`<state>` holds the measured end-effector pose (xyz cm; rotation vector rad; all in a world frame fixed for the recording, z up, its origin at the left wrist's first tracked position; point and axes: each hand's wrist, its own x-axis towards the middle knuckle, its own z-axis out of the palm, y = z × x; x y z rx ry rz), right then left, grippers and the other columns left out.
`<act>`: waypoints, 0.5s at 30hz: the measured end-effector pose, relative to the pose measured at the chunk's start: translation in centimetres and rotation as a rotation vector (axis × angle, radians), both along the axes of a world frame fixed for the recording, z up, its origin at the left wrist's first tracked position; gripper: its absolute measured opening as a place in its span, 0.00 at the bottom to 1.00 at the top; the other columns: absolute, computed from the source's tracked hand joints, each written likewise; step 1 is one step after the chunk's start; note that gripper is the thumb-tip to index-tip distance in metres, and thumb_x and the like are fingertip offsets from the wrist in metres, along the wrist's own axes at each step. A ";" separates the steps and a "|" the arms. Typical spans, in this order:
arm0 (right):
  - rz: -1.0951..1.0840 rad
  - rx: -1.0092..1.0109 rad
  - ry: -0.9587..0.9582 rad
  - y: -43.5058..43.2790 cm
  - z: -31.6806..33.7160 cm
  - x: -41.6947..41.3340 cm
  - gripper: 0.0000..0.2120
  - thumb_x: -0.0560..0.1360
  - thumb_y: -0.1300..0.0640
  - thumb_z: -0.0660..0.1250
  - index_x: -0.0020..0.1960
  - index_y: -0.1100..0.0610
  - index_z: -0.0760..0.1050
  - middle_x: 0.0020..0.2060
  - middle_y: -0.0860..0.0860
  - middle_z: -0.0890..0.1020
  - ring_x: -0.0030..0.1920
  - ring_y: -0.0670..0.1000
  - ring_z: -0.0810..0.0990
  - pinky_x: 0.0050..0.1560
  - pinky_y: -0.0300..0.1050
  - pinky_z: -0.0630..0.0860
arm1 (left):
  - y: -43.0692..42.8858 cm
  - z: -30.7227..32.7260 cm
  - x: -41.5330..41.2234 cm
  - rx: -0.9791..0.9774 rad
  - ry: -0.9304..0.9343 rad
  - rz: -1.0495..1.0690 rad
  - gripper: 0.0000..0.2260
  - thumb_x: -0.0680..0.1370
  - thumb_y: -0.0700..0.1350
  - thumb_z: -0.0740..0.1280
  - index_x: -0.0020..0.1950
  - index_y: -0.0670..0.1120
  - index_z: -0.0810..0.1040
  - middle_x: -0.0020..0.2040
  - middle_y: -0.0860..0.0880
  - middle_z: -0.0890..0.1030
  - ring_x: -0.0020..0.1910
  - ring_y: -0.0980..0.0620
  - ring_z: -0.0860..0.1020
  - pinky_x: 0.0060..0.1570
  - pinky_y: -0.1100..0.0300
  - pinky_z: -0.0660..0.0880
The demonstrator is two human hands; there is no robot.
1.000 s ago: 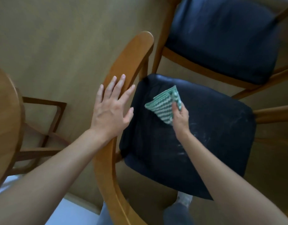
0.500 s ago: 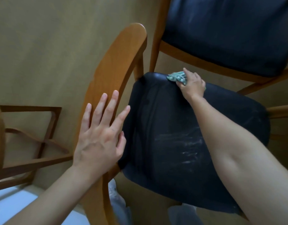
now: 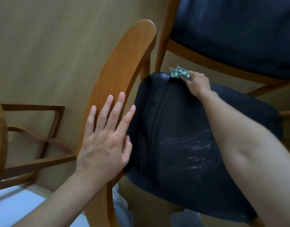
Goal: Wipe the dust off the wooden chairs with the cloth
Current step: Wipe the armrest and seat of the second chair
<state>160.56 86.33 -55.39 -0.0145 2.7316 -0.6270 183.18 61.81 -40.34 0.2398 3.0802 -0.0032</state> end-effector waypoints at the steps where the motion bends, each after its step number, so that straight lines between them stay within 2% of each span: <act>1: 0.003 -0.009 -0.010 -0.3 -0.3 0.4 0.22 0.79 0.45 0.58 0.71 0.51 0.68 0.66 0.57 0.74 0.66 0.59 0.70 0.64 0.51 0.65 | 0.0 0.0 0.0 0.001 0.003 -0.002 0.28 0.74 0.50 0.55 0.75 0.48 0.59 0.77 0.43 0.54 0.76 0.44 0.52 0.72 0.44 0.50; 4: 0.005 0.053 -0.093 -0.4 -0.1 -0.2 0.36 0.74 0.38 0.63 0.76 0.49 0.55 0.75 0.53 0.61 0.74 0.54 0.60 0.71 0.53 0.55 | 0.0 0.0 -0.1 0.017 0.016 -0.004 0.28 0.75 0.51 0.55 0.75 0.48 0.58 0.77 0.43 0.54 0.76 0.44 0.52 0.72 0.44 0.51; 5: 0.017 0.104 -0.146 -0.3 0.0 -0.6 0.38 0.73 0.37 0.64 0.77 0.49 0.54 0.75 0.53 0.61 0.74 0.54 0.59 0.71 0.53 0.55 | 0.0 -0.1 -0.1 0.028 0.020 -0.004 0.28 0.75 0.52 0.55 0.75 0.48 0.58 0.77 0.43 0.55 0.76 0.44 0.52 0.72 0.44 0.51; 7: 0.038 0.195 -0.180 -0.6 0.2 -1.1 0.31 0.76 0.36 0.59 0.74 0.49 0.61 0.70 0.54 0.69 0.70 0.56 0.65 0.66 0.51 0.59 | 0.0 -0.1 -0.1 0.045 0.031 -0.002 0.28 0.76 0.54 0.55 0.76 0.48 0.57 0.77 0.43 0.55 0.76 0.45 0.53 0.72 0.44 0.50; 9: 0.029 0.202 -0.107 -1.5 0.1 -0.4 0.25 0.79 0.40 0.53 0.71 0.52 0.66 0.68 0.56 0.72 0.68 0.57 0.67 0.65 0.50 0.59 | 0.0 -0.2 -0.1 0.046 0.033 -0.005 0.28 0.76 0.55 0.55 0.76 0.48 0.57 0.77 0.43 0.55 0.76 0.44 0.52 0.72 0.44 0.51; 12: 0.060 0.127 0.030 -2.7 -0.5 2.7 0.24 0.82 0.45 0.52 0.75 0.54 0.60 0.75 0.51 0.61 0.75 0.53 0.55 0.73 0.50 0.48 | 0.0 -0.2 -0.1 0.049 0.027 -0.008 0.28 0.76 0.55 0.55 0.76 0.48 0.57 0.77 0.43 0.55 0.76 0.44 0.52 0.72 0.43 0.51; 15: 0.133 -0.001 0.087 -3.7 -0.7 7.1 0.23 0.82 0.48 0.54 0.76 0.49 0.56 0.76 0.46 0.55 0.77 0.53 0.47 0.74 0.52 0.41 | 0.1 0.0 -0.1 0.055 0.019 -0.005 0.29 0.76 0.56 0.55 0.76 0.49 0.58 0.77 0.43 0.55 0.76 0.44 0.52 0.72 0.44 0.49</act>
